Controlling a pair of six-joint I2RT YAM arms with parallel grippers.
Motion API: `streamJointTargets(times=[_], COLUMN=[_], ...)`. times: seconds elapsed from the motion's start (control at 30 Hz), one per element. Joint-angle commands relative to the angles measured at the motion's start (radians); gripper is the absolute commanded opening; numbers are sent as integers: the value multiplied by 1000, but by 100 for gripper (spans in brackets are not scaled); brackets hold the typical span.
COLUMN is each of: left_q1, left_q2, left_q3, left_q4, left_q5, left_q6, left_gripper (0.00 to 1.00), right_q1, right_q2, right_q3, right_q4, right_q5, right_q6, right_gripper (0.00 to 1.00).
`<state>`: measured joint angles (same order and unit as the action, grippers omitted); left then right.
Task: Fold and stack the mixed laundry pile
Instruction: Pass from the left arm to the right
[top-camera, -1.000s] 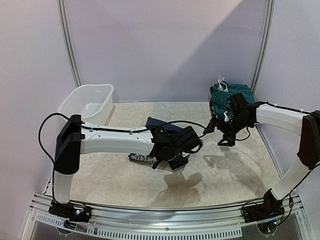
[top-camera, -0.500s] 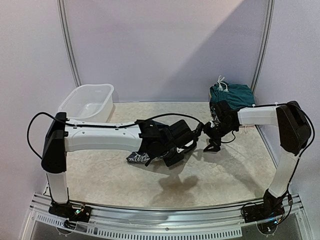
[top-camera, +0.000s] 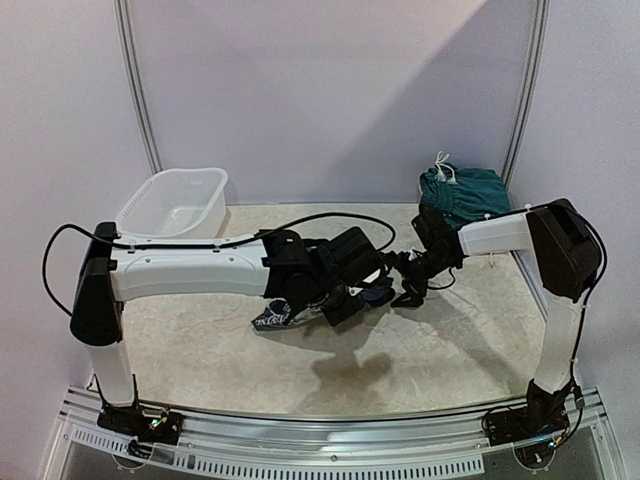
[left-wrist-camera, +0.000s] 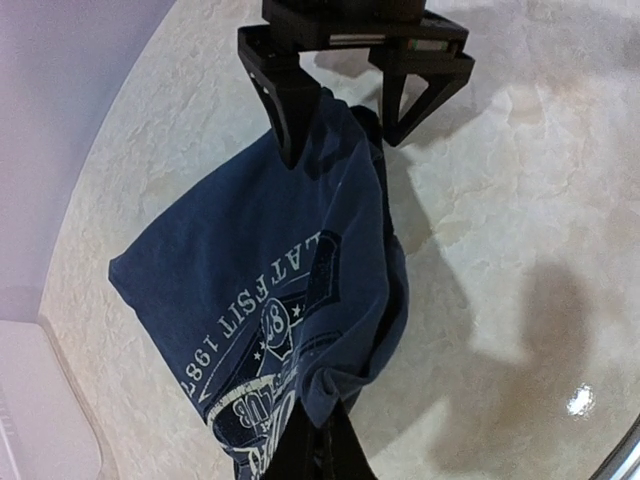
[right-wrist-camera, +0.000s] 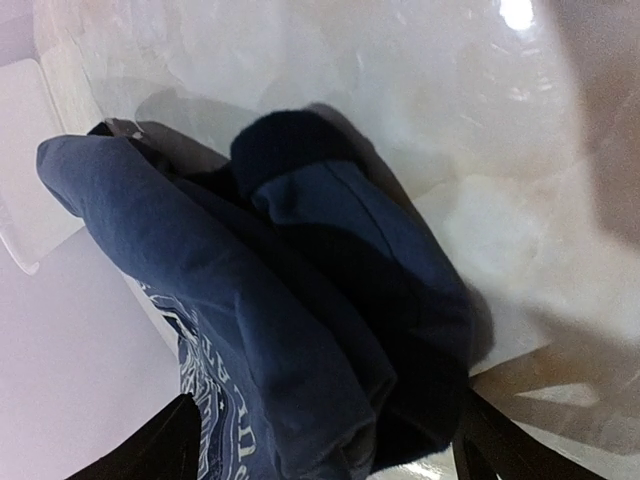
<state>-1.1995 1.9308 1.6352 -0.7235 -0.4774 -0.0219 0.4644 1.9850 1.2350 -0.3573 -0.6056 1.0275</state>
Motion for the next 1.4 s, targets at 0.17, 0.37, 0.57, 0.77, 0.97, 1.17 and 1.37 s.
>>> streamJointTargets(times=[0.17,0.37,0.57,0.77,0.97,1.17,1.37], left_q1=[30,41,43,41,21,-18,-25], left_q2=[-68,-82,-78,-78,-74,-26,-7], left_q3=[12,5,-5,-40,-94,-107,-107], left_q4=[-4,1,4,7,28,37,59], left_q5=[40,61,86,94,179,273,443], left_q6=[-80,-113,-129,-138,-156,-208,-283], left_gripper=[0,0,0,0,0,6,26], right_q1=[11,15,22,21,15,4,1], right_q2=[43,36,22,18,50,99,163], right_q3=[-50,-88,-109,-96,-10,111,222], right_q4=[96,167,229,224,117,1,-95], right_q5=[-3,-6,3,16,31,51,65], right_q6=[80,123,170,174,96,-14,-172], right_gripper=[82,76,63,41,5,0,0])
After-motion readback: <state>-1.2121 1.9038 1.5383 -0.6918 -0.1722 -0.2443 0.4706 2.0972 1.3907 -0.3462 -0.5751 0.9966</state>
